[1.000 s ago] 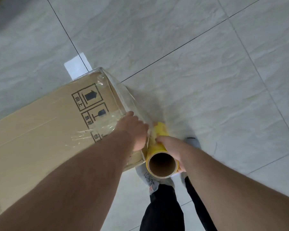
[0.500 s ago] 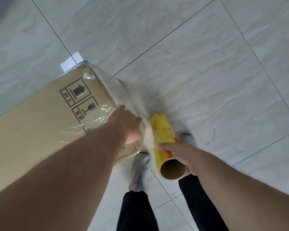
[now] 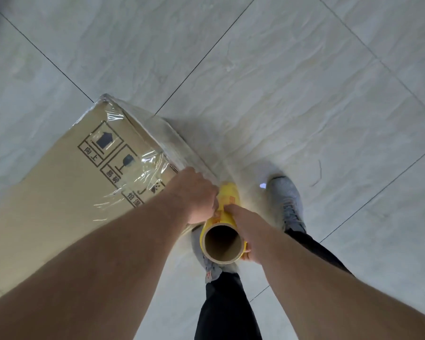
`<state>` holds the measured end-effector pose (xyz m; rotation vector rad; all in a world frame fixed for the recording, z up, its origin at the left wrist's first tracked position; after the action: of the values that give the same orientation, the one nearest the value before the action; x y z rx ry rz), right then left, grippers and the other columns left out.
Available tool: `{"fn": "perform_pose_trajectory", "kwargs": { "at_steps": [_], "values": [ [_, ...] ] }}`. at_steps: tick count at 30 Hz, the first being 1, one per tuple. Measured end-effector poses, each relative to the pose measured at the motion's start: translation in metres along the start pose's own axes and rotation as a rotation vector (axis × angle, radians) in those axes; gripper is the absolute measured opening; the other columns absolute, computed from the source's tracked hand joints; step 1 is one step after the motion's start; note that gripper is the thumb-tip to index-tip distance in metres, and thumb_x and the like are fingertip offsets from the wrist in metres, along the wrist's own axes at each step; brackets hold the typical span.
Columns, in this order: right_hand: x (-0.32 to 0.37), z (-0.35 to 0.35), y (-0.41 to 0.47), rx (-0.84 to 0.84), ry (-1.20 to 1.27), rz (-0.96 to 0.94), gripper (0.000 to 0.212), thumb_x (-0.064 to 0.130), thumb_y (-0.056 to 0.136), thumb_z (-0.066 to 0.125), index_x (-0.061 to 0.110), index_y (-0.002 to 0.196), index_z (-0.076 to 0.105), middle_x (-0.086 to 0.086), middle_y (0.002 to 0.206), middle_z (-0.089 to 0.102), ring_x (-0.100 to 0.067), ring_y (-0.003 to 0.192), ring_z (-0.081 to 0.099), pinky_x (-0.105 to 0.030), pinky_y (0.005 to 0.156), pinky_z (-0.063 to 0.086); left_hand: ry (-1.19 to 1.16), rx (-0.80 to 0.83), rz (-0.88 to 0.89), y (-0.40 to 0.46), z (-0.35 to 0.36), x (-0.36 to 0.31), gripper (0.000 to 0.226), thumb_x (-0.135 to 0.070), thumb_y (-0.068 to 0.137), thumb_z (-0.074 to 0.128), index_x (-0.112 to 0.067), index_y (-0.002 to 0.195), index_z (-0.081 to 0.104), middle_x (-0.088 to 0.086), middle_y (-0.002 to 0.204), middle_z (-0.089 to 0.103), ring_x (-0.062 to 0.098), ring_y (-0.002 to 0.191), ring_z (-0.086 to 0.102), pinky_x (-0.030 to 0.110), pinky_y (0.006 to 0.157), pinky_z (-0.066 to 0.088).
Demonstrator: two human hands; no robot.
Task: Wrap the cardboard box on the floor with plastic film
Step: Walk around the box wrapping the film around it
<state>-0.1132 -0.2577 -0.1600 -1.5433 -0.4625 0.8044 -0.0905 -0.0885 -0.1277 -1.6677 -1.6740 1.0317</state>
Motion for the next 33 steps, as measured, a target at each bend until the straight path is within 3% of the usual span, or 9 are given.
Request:
{"fn": "perform_pose_trajectory", "kwargs": {
  "at_steps": [2,9,13,17,21,24,26,29,33],
  "values": [
    [-0.018,0.006,-0.006,0.069,0.219,0.033,0.076,0.065,0.074,0.079,0.023,0.134,0.062,-0.013,0.111,0.079,-0.034,0.096,0.076,-0.046,0.083,0.064,0.013,-0.01,0.0,0.0,-0.001,-0.002,0.026,-0.043,0.107,0.029,-0.03,0.093,0.046,0.002,0.112,0.072,0.026,0.105,0.064,0.042,0.096,0.041],
    [-0.035,0.04,-0.004,0.229,0.529,-0.016,0.064,0.054,0.085,0.082,0.021,0.137,0.065,-0.02,0.118,0.08,-0.041,0.112,0.076,-0.066,0.101,0.055,0.125,-0.051,0.027,0.003,0.006,-0.007,0.049,-0.047,0.107,0.021,-0.027,0.114,0.065,0.004,0.121,0.07,0.027,0.113,0.063,0.045,0.097,0.037],
    [-0.042,0.011,-0.017,0.14,0.315,-0.06,0.058,0.05,0.09,0.082,0.011,0.128,0.062,-0.02,0.107,0.078,-0.036,0.091,0.077,-0.055,0.082,0.066,0.144,-0.082,0.05,0.003,0.01,-0.009,0.05,-0.045,0.106,0.02,-0.028,0.112,0.066,0.003,0.12,0.069,0.026,0.109,0.061,0.044,0.097,0.04],
    [-0.033,-0.023,-0.03,-0.023,-0.17,-0.186,0.081,0.056,0.096,0.073,0.016,0.159,0.041,-0.012,0.145,0.059,-0.034,0.134,0.061,-0.048,0.118,0.048,0.154,-0.058,0.05,0.005,0.015,-0.011,0.053,-0.047,0.105,0.019,-0.027,0.116,0.067,0.004,0.121,0.069,0.027,0.109,0.06,0.045,0.094,0.04],
    [-0.019,-0.023,-0.044,-0.048,-0.304,-0.204,0.06,0.05,0.114,0.039,0.021,0.166,0.033,-0.017,0.166,0.036,-0.033,0.144,0.045,-0.035,0.116,0.036,0.16,-0.064,0.097,-0.001,0.015,-0.021,0.052,-0.047,0.106,0.02,-0.027,0.114,0.067,0.001,0.118,0.068,0.025,0.107,0.061,0.045,0.095,0.041],
    [-0.016,0.0,-0.038,0.008,-0.478,-0.246,0.083,0.067,0.105,0.047,0.012,0.165,0.029,-0.014,0.141,0.054,-0.03,0.116,0.052,-0.035,0.095,0.039,0.19,-0.07,0.145,-0.009,0.019,-0.029,0.047,-0.046,0.105,0.025,-0.029,0.107,0.069,-0.004,0.111,0.067,0.023,0.105,0.061,0.047,0.097,0.042],
    [-0.018,0.006,-0.026,-0.026,-0.549,-0.241,0.097,0.076,0.099,0.046,0.009,0.166,0.027,-0.013,0.145,0.057,-0.032,0.126,0.056,-0.037,0.101,0.043,0.224,-0.056,0.152,-0.012,0.021,-0.032,0.043,-0.046,0.104,0.03,-0.029,0.107,0.069,-0.004,0.11,0.065,0.022,0.107,0.06,0.048,0.099,0.041],
    [-0.028,0.004,-0.001,-0.063,-0.447,-0.23,0.084,0.066,0.106,0.034,0.009,0.167,0.028,-0.018,0.163,0.046,-0.039,0.146,0.047,-0.045,0.117,0.038,0.238,-0.027,0.129,-0.01,0.023,-0.032,0.038,-0.043,0.103,0.034,-0.03,0.114,0.068,-0.004,0.115,0.063,0.022,0.113,0.058,0.047,0.103,0.039],
    [-0.046,-0.014,0.006,-0.109,0.012,-0.186,0.054,0.037,0.113,0.04,0.01,0.16,0.042,-0.02,0.159,0.048,-0.039,0.144,0.049,-0.037,0.112,0.04,0.218,-0.037,0.093,-0.005,0.028,-0.032,0.037,-0.035,0.099,0.037,-0.033,0.121,0.066,-0.008,0.122,0.064,0.019,0.118,0.057,0.046,0.106,0.037]
  ]
}}
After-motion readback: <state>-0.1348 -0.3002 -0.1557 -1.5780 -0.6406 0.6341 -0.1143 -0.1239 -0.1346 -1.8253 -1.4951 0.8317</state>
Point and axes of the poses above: each hand's wrist, its own y-axis towards the middle knuckle, its own z-axis out of the palm, x = y × z, the point moved 9 cm from there along y, towards the middle knuckle
